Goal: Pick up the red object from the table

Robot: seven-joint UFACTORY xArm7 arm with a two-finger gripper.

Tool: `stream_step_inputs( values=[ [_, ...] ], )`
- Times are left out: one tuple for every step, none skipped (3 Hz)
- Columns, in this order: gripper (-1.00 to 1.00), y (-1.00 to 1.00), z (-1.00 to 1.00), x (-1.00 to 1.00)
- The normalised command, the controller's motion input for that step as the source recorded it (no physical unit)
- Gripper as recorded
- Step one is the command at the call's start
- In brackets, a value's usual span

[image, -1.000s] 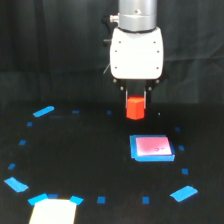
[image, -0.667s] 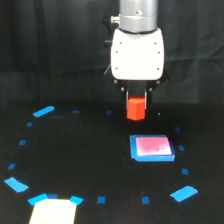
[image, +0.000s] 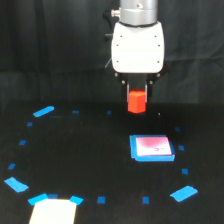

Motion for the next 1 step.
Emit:
stream_step_inputs(
  values=[
    [-1.0,0.21,-0.62,-0.1]
  ],
)
